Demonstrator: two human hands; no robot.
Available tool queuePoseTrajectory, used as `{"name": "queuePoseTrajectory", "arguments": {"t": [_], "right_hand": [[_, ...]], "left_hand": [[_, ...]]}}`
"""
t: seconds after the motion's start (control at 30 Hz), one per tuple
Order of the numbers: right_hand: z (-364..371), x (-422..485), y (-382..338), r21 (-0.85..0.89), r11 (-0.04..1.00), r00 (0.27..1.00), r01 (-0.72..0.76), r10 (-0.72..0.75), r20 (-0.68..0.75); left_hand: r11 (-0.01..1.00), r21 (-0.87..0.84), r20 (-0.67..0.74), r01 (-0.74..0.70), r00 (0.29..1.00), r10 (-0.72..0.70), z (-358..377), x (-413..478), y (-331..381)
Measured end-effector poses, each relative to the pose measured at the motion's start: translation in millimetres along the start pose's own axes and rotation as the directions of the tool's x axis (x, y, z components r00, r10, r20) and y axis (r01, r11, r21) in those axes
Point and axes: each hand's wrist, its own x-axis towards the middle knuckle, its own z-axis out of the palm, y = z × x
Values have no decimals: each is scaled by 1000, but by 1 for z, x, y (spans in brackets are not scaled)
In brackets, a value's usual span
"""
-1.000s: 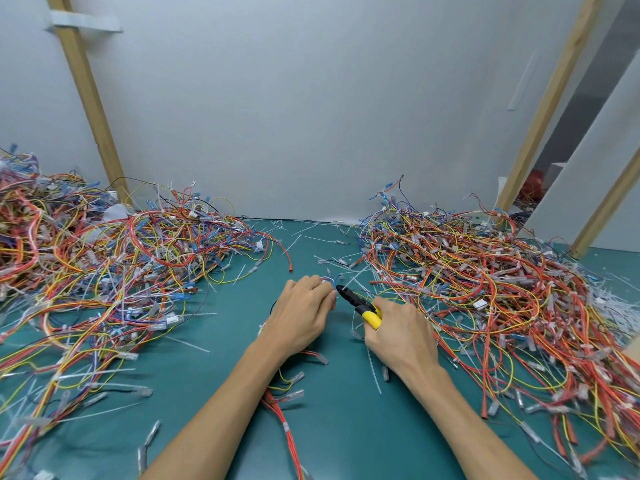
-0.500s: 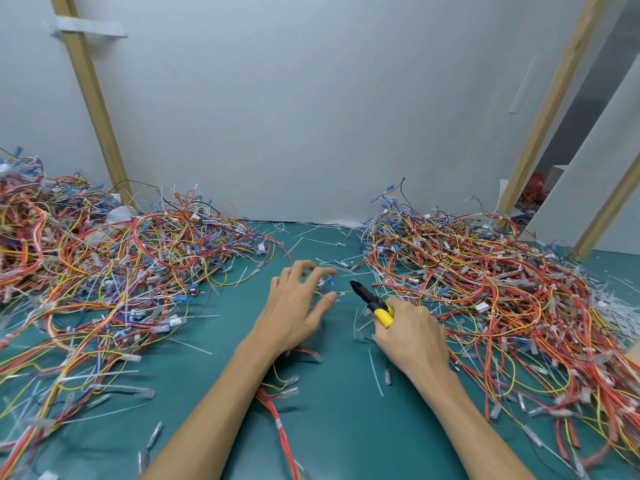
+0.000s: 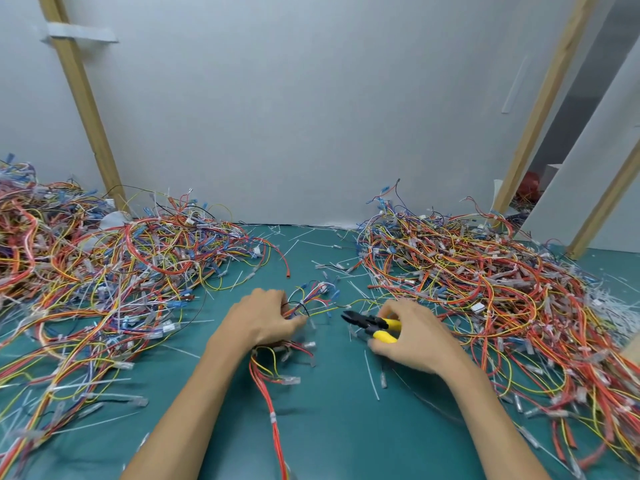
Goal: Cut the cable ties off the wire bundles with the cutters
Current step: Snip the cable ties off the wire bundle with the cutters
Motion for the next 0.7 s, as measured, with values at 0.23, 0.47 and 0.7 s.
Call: {"name": "queuePoseTrajectory", "arguments": {"t": [0.23,0.47,0.7], "right_hand": [[5,-4,-6,38,979,967,200,-203,155],[7,-5,-13,49,971,947,234,-239,216],[-44,21,-37,184,944,955,274,-290,68]], "left_hand": [[969,-239,-97,-68,994,46,-17,4,-12],[627,-706,-498,-329,860,-109,-66,17,4],[383,-730,-648,-565,751,-127,-134,30,50]]}}
